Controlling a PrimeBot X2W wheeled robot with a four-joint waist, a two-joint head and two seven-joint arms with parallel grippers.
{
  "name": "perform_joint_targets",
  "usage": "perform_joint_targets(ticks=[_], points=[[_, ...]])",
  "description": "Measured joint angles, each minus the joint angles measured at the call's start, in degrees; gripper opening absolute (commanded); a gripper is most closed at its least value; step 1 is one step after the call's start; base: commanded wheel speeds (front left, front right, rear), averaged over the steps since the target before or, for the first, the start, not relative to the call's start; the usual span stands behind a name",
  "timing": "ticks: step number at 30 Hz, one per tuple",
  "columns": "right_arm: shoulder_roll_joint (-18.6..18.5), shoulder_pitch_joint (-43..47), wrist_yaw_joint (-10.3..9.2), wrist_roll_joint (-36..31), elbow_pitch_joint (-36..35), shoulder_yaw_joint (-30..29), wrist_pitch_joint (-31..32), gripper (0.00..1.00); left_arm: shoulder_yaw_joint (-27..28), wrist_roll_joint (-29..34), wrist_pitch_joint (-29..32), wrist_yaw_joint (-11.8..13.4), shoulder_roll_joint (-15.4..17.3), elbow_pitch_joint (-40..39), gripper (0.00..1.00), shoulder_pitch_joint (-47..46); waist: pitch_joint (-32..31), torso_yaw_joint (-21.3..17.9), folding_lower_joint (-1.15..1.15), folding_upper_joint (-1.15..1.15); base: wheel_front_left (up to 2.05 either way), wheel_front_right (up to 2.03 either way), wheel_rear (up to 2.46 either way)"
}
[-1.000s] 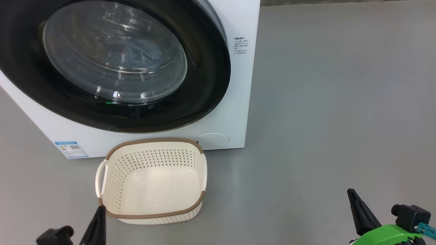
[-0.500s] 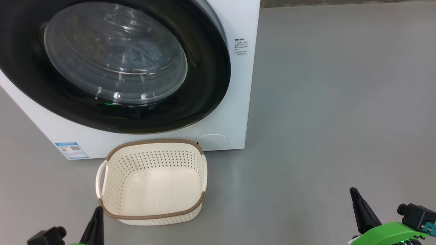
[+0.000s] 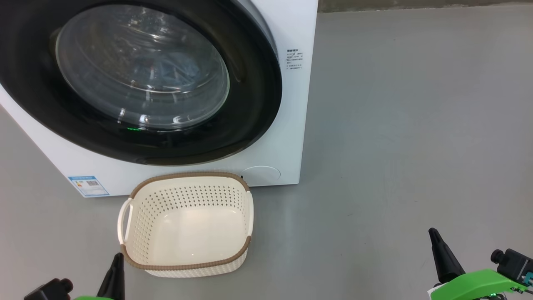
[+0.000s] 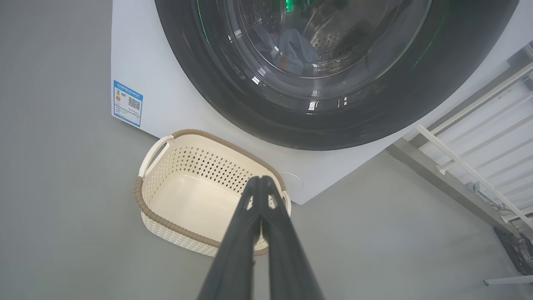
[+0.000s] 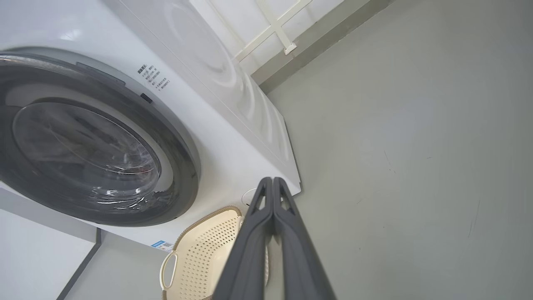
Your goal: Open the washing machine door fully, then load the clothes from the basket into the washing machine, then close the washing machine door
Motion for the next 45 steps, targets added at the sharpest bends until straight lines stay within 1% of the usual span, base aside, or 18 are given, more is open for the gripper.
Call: perform_joint_targets(ticks=[25, 27, 34, 45], points=[[1.70, -0.04, 0.00, 11.98, -1.56, -2.36, 4.07, 0.00, 2.43, -13.07, 4.07, 0.00, -1.47, -0.99, 0.00, -0.18, -0.72, 0.03, 0.00, 0.00, 0.00, 0.00, 0.00], [1.88, -0.04, 0.00, 14.05, -1.79, -2.66, 4.56, 0.00, 2.75, -14.71, 4.52, 0.01, -1.67, -1.14, 0.00, -0.25, -0.80, 0.03, 0.00, 0.00, 0.00, 0.00, 0.00], [2.30, -0.05, 0.00, 17.51, -2.23, -3.23, 5.59, 0.00, 3.33, -18.39, 5.59, 0.01, -2.03, -1.43, 0.00, -0.27, -1.01, 0.04, 0.00, 0.00, 0.00, 0.00, 0.00], [3.24, -0.07, -0.02, 22.12, -2.87, -4.13, 7.47, 0.00, 4.39, -23.50, 7.26, 0.01, -2.77, -1.83, 0.00, -0.93, -1.29, 0.05, 0.00, 0.00, 0.00, 0.00, 0.00]])
